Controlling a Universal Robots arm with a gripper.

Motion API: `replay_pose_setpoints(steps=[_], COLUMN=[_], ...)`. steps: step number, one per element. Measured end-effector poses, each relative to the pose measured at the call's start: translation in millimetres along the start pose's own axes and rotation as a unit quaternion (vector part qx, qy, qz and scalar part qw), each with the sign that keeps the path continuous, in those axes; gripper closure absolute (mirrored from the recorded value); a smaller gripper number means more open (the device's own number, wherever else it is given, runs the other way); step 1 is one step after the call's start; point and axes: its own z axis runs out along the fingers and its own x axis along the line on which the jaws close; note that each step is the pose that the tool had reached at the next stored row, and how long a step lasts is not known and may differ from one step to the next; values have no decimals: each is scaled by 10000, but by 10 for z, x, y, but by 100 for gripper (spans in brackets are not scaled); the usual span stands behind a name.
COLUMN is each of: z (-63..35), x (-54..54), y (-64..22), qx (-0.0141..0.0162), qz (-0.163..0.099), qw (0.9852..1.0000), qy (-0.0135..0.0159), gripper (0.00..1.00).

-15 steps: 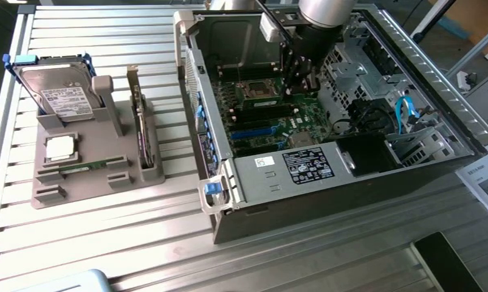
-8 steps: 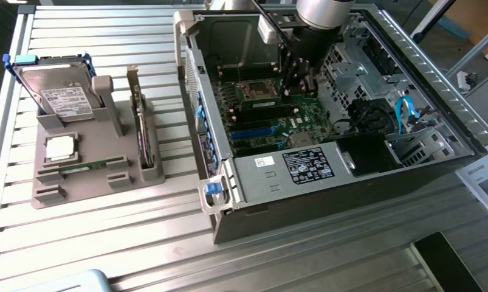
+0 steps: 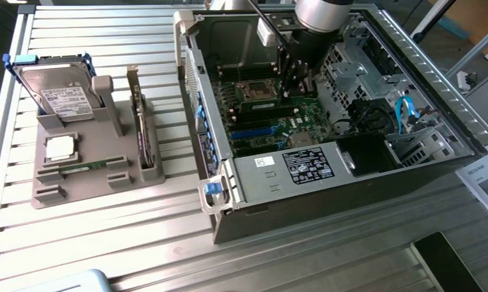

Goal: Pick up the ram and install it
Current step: 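Insert the ram into the slot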

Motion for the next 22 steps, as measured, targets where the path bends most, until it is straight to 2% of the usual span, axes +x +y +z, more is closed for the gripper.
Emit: replay_pose_setpoints(steps=[14, 22], z=[30, 30], x=[-4, -3], y=[-1, -41], qx=[0, 0], qz=[0, 0], qw=[10000, 10000], qy=[2, 2], gripper=[88, 88])
